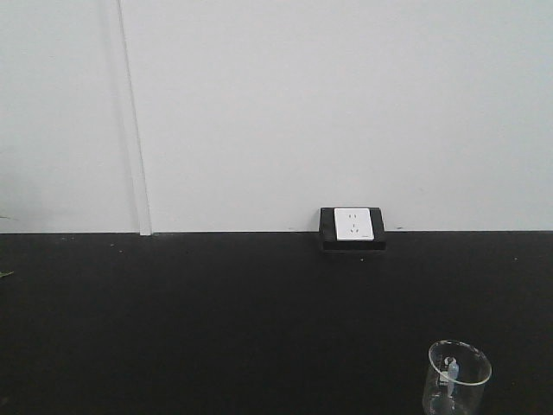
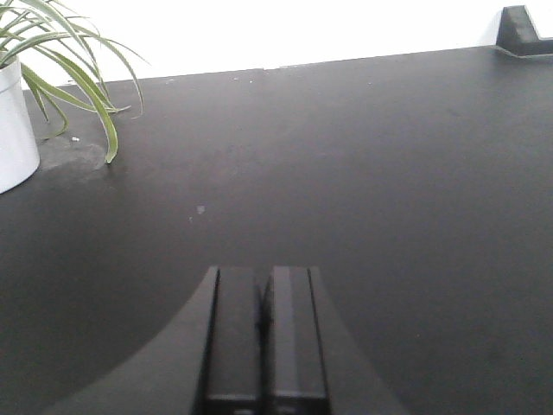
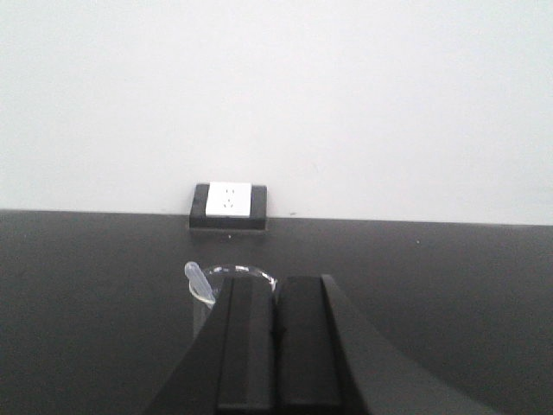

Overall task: Grab transparent chemical and place on left bench
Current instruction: 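Move the right gripper toward the clear dropper standing in the glass beaker, then close the right gripper on the dropper's bulb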

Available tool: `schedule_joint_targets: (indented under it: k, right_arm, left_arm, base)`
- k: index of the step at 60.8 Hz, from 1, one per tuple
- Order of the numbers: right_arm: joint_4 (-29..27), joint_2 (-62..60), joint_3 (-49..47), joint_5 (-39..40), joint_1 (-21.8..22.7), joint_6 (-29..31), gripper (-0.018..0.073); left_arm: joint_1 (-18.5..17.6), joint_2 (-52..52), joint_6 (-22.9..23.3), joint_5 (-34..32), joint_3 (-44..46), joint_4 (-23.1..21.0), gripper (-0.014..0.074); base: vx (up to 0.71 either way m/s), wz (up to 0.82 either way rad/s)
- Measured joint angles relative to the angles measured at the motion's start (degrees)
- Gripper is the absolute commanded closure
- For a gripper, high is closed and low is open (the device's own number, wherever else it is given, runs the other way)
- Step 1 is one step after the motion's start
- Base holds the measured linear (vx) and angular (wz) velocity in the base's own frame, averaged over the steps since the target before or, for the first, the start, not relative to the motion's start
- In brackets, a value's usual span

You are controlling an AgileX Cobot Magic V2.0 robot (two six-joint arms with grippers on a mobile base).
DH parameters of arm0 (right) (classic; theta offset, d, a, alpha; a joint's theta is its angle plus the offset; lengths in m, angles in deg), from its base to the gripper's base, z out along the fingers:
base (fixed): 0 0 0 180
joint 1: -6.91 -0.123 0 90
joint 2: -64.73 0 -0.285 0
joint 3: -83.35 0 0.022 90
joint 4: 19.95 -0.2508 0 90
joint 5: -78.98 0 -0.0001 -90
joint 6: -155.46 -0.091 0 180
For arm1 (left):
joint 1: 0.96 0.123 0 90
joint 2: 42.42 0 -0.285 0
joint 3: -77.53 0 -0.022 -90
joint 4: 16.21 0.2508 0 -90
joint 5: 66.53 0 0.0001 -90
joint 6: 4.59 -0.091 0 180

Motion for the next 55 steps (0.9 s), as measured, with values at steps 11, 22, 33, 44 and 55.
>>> schedule_joint_targets:
  k: [11, 22, 33, 44, 55]
  right_arm:
    - [1.6, 7.1, -6.2, -2.2, 0.0, 0.0, 0.0564]
    - [3.2, 19.9, -16.1, -0.5, 0.0, 0.1, 0.0559]
    - [3.0, 32.4, -20.0, -0.5, 0.0, -0.9, 0.0526]
    - [3.0, 43.2, -20.3, 0.8, 0.0, -2.7, 0.0409]
    - [2.9, 52.3, -20.3, 10.6, 0.0, -2.9, 0.0202]
  left_arm:
    - [0.0, 0.0, 0.0, 0.0, 0.0, 0.0, 0.0600]
    - [0.0, 0.0, 0.0, 0.0, 0.0, 0.0, 0.0600]
    - [0.0, 0.0, 0.0, 0.0, 0.0, 0.0, 0.0600]
    - [0.0, 0.0, 0.0, 0.0, 0.0, 0.0, 0.0600]
    - [0.0, 0.0, 0.0, 0.0, 0.0, 0.0, 0.0600]
  base:
    - [0.00, 0.00]
    - [0.00, 0.00]
    - [0.00, 0.00]
    - [0.00, 0.00]
    - [0.00, 0.00]
